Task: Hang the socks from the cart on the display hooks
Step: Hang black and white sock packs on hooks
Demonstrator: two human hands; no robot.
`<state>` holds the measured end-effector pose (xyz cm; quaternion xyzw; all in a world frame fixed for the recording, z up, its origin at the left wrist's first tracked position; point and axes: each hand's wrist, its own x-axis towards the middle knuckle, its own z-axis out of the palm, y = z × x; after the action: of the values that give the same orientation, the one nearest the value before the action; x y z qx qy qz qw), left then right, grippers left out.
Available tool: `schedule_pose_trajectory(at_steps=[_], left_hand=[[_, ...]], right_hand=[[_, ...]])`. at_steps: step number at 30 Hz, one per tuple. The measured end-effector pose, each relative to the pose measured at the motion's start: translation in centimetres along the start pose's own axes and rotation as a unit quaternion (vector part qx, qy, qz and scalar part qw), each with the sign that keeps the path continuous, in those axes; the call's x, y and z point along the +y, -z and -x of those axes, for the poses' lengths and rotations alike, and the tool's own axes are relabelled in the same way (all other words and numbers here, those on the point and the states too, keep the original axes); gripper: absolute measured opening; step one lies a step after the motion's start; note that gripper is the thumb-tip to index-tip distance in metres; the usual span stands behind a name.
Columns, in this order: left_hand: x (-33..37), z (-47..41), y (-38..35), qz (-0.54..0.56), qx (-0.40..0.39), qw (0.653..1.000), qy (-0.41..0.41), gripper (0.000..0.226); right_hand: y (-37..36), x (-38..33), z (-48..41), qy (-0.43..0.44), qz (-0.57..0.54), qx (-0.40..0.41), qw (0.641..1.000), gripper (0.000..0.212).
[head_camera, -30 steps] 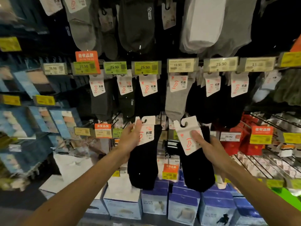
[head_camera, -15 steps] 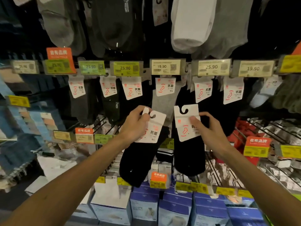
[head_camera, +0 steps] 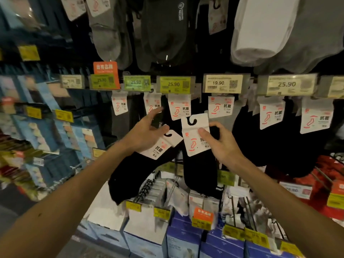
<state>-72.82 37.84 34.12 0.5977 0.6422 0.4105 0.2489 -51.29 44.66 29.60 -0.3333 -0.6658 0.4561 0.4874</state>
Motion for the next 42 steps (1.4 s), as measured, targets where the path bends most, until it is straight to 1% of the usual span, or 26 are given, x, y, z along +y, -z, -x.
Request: schedule_pose_trajectory(at_steps=[5, 14, 18, 20, 22, 26, 29, 33, 34, 36, 37, 39, 42], left_hand=[[2.2, -1.4, 3.3, -0.062, 0.008, 0.998, -0.028, 0.068], [4.0, -1.4, 4.6, -0.074, 0.074, 0.988, -0.114, 0.049], [4.8, -1.6, 4.7, -0.092, 0.077, 0.982, -0.148, 0.051], [5.1, -1.9, 4.7, -0.108, 0.078, 0.978, -0.160, 0.054], [5.2, -2.5, 4.7, -0.120, 0.083, 0.976, -0.164, 0.055], [5.0, -3.4, 4.7, -0.136, 0.108, 0.970, -0.171, 0.054], [4.7, -3.8, 4.6, -0.182, 0.127, 0.960, -0.170, 0.057], [3.9, -3.9, 4.8, -0.250, 0.145, 0.938, -0.192, 0.062], [3.8, -3.9, 4.8, -0.254, 0.144, 0.937, -0.190, 0.062], [3.9, -4.0, 4.7, -0.249, 0.141, 0.940, -0.184, 0.062], [3.9, -4.0, 4.6, -0.245, 0.139, 0.941, -0.186, 0.062], [3.8, -4.2, 4.3, -0.235, 0.140, 0.943, -0.191, 0.063], [3.3, -4.3, 3.9, -0.214, 0.133, 0.950, -0.186, 0.065]], right_hand=[[-1.8, -1.2, -2.6, 0.033, 0.014, -0.003, 0.999, 0.010], [-2.9, -1.9, -4.3, 0.075, 0.000, 0.027, 0.997, 0.008], [-3.5, -2.7, -5.2, 0.083, -0.007, 0.037, 0.996, 0.011], [-3.8, -3.0, -5.7, 0.075, -0.009, 0.046, 0.996, 0.019], [-4.2, -3.3, -6.1, 0.071, -0.004, 0.055, 0.996, 0.023], [-4.8, -3.6, -6.8, 0.081, 0.027, 0.068, 0.994, 0.013], [-5.1, -3.8, -7.0, 0.092, 0.060, 0.085, 0.990, 0.007], [-5.3, -3.8, -7.2, 0.078, 0.097, 0.089, 0.988, 0.017], [-5.3, -3.7, -7.3, 0.072, 0.103, 0.093, 0.988, 0.017], [-5.3, -3.5, -7.7, 0.066, 0.107, 0.099, 0.987, 0.012], [-5.4, -3.4, -7.8, 0.063, 0.113, 0.100, 0.987, 0.014], [-5.6, -3.2, -8.1, 0.050, 0.135, 0.094, 0.985, 0.029], [-5.4, -2.7, -8.1, 0.048, 0.158, 0.085, 0.983, 0.033]])
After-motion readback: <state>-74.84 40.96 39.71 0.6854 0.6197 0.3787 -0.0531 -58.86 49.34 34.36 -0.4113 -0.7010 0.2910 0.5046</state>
